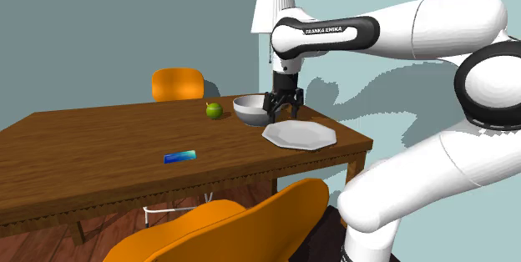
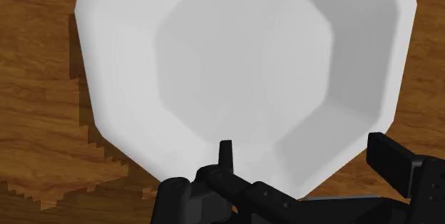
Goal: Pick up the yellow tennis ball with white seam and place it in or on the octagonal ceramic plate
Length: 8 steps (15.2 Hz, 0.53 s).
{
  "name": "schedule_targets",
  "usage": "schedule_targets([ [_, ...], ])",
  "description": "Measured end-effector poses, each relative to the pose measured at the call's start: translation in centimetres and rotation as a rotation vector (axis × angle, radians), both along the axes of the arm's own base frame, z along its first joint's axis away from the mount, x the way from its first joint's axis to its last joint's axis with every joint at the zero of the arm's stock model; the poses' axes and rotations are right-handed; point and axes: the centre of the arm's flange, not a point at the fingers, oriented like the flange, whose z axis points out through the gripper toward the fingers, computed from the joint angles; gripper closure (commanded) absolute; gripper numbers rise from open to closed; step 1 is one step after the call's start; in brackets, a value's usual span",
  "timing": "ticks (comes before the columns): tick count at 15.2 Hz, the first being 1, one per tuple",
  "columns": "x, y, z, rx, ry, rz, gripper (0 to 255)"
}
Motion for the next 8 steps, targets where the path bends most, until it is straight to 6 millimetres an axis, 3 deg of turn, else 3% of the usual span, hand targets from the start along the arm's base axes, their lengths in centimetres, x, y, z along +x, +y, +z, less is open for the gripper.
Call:
schedule_targets([
  [3, 1.6, 0.5, 0.4, 0.001, 0.009, 0.000, 0],
  [8, 8.3, 2.3, 1.2, 0.003, 0.047, -0.001, 0],
])
